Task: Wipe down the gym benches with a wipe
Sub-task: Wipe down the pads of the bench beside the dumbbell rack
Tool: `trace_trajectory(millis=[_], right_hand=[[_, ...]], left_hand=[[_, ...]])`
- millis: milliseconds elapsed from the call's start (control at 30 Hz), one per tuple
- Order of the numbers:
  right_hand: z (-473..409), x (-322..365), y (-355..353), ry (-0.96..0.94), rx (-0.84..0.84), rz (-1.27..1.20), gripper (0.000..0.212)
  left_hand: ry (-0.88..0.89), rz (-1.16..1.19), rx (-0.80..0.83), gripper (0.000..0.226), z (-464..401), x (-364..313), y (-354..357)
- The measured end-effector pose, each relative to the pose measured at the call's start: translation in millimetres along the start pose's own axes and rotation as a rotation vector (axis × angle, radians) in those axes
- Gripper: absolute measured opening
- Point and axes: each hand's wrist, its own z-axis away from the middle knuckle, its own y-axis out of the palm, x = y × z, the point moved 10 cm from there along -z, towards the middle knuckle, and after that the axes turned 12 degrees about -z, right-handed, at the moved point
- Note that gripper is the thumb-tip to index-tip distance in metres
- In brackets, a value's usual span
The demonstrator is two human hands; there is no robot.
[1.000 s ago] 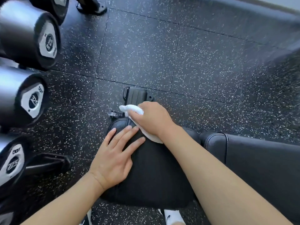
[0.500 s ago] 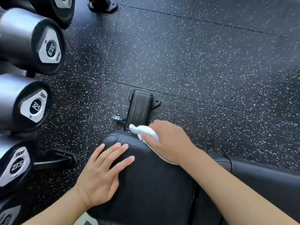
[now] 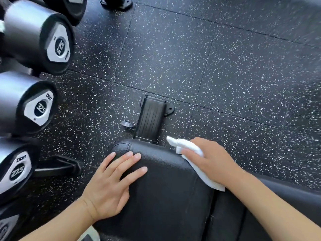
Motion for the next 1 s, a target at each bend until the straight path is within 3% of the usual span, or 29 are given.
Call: trace_trajectory(millis=[200,333,533,667,833,900,1000], right_hand=[[-13.6,29.6,19.2,-0.017,-0.074,0.157,0.048],[-65.8,95.1,69.8,-0.092,0.004,0.155,0.039],[-115.3,162.0,125.1,-0.140,0.177,0.347,0.035],[-97.4,165.1,118.2,-0.170,0.062,0.304,0.034],[-71.4,203.3,135.1,-0.373,-0.085,0.611,0.039],[-57.3,224.8,182.9,-0.510,0.049,0.816,0.038],[-13.8,226.4,283.4,-0.675,0.403,1.044,0.038]], left_hand=[[0.006,0.022,0.009,0.080,0.4,-1.6,-0.9],[-0.017,0.021,-0.002,0.072,-1.4,-1.1,-8.9],[-0.432,0.148,0.002,0.068,36.4,-30.9,-13.5],[-0.457,0.150,-0.004,0.063,75.9,-53.1,-8.7],[-0.480,0.163,-0.011,0.065,113.2,-65.0,1.5],[-0.503,0.167,-0.005,0.065,118.4,-68.6,6.5],[-0.529,0.168,0.011,0.065,115.3,-73.6,11.7]])
